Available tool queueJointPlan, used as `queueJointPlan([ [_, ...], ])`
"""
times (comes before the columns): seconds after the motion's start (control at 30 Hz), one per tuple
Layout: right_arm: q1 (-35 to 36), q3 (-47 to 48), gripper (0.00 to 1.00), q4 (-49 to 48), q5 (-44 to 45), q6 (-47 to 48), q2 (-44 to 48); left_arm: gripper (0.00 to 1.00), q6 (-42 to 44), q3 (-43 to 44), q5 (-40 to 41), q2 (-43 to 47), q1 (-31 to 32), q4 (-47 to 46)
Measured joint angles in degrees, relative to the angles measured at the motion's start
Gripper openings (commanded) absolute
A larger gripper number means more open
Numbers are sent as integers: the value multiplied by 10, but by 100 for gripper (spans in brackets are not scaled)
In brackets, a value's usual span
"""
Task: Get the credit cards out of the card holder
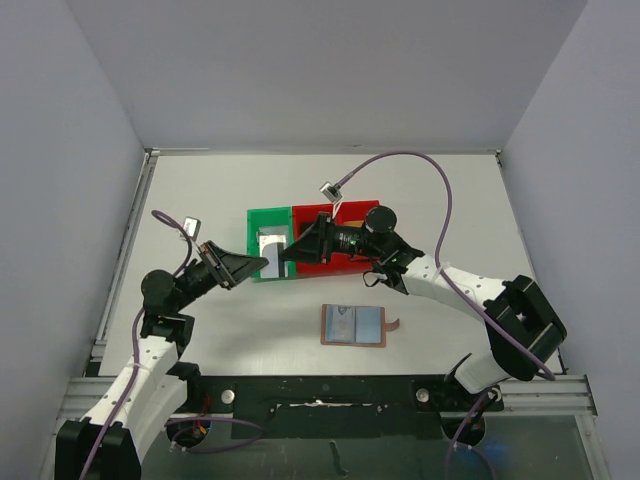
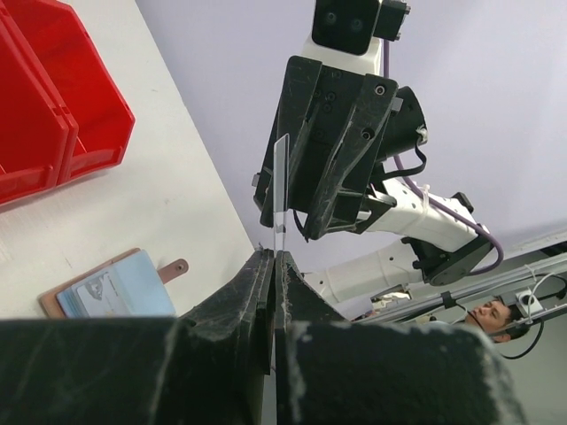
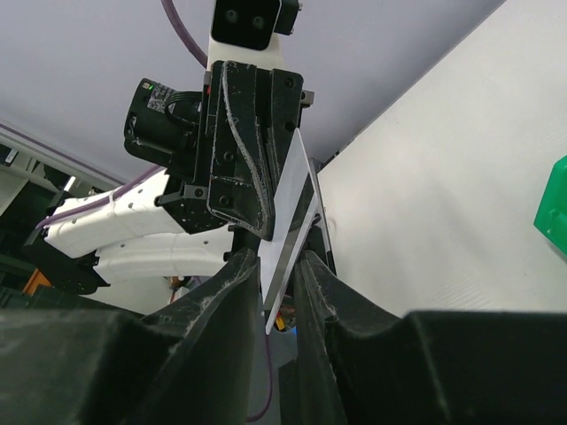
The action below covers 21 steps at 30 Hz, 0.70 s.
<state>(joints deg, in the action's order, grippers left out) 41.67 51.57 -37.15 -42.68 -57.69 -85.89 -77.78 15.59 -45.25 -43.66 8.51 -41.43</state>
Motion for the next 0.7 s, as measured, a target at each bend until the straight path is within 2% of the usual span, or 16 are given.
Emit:
queueJointPlan([
  [0.47,2,0,18,-13,-5,-15,0,0,-13,-5,0,0,0,-24],
  [0.7,4,0,25,-14,-4,-16,0,0,-14,-6,0,0,0,-26],
])
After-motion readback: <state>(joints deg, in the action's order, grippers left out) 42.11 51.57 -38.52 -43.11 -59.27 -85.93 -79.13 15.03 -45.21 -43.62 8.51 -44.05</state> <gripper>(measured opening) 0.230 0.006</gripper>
